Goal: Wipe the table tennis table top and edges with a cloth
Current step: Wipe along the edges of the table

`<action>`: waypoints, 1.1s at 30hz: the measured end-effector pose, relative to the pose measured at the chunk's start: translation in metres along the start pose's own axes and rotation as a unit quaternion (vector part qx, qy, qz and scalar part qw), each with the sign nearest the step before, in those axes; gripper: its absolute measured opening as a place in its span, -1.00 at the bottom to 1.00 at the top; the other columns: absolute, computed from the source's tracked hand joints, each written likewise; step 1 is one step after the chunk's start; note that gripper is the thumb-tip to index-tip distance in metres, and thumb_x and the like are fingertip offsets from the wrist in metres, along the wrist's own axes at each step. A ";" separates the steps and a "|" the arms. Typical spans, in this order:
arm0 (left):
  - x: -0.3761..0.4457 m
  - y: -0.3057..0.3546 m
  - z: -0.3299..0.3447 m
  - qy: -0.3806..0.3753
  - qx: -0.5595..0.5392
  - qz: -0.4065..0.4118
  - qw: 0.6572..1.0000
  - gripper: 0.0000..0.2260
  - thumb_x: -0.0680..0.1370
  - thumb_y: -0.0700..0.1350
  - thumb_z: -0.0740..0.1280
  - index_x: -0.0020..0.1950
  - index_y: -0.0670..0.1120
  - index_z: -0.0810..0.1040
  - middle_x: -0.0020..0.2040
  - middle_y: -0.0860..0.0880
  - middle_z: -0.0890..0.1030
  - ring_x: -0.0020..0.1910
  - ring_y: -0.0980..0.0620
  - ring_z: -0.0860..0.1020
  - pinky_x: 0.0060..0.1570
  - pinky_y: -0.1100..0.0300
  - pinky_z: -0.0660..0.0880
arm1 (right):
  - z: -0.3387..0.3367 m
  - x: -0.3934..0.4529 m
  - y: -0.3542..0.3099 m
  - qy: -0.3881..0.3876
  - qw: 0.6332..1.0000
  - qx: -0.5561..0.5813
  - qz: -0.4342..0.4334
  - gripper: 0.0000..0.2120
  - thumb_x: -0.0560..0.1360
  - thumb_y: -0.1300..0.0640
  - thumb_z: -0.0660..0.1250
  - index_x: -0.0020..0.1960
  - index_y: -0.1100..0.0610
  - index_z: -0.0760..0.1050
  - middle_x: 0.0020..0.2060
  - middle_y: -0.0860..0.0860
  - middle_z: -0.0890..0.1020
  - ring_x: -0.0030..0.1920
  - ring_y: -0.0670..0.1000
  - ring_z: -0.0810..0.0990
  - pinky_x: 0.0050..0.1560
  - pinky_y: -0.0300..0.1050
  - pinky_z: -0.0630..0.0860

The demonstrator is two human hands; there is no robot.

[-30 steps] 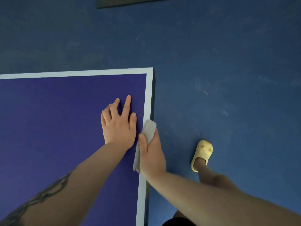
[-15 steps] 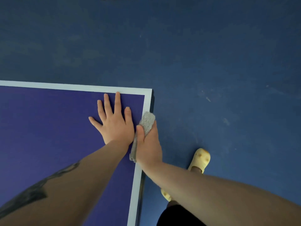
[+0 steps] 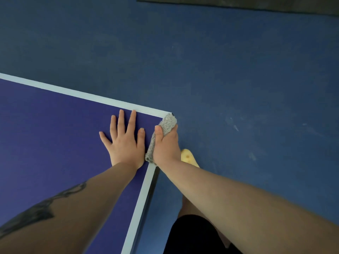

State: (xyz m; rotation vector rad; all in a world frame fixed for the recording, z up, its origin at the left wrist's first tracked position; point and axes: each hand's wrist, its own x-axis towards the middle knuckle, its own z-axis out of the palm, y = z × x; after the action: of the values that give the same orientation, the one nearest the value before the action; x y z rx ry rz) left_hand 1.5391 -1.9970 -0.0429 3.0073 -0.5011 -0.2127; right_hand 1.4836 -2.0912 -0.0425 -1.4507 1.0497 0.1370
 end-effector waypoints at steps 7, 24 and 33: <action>-0.001 0.000 -0.001 -0.005 0.009 -0.008 1.000 -0.50 0.63 0.17 -0.11 0.58 0.19 -0.06 0.61 0.06 -0.01 0.58 0.02 -0.11 0.49 -0.23 -0.14 | -0.024 -0.001 -0.011 -0.035 0.994 -0.100 0.018 -0.41 0.65 -0.18 0.08 0.56 0.12 0.14 0.42 0.11 0.38 0.38 0.15 0.41 0.30 -0.01 0.35; 0.006 0.026 -0.010 -0.020 -0.034 -0.101 0.994 -0.50 0.65 0.15 -0.12 0.60 0.14 -0.07 0.61 0.04 0.03 0.58 -0.02 -0.09 0.51 -0.18 -0.14 | -0.119 0.051 -0.075 -0.163 0.908 -0.343 -0.174 -0.69 0.57 -0.25 0.21 0.18 -0.09 0.45 0.07 -0.10 0.59 0.07 -0.03 0.58 0.10 0.04 0.53; 0.041 0.084 -0.001 0.038 -0.128 -0.305 0.943 -0.51 0.67 0.00 -0.16 0.59 0.13 -0.19 0.60 0.12 -0.16 0.57 0.05 -0.25 0.51 -0.07 -0.27 | -0.110 0.093 -0.109 -0.194 0.877 -0.381 -0.217 -0.68 0.57 -0.26 0.19 0.23 -0.14 0.43 0.09 -0.11 0.55 0.07 -0.05 0.56 0.03 -0.01 0.51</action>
State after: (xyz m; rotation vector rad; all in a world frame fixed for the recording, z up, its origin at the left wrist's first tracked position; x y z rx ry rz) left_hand 1.5508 -2.0892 -0.0378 2.7964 0.4485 -0.1797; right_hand 1.5533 -2.2518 0.0011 -2.2170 0.3041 0.5404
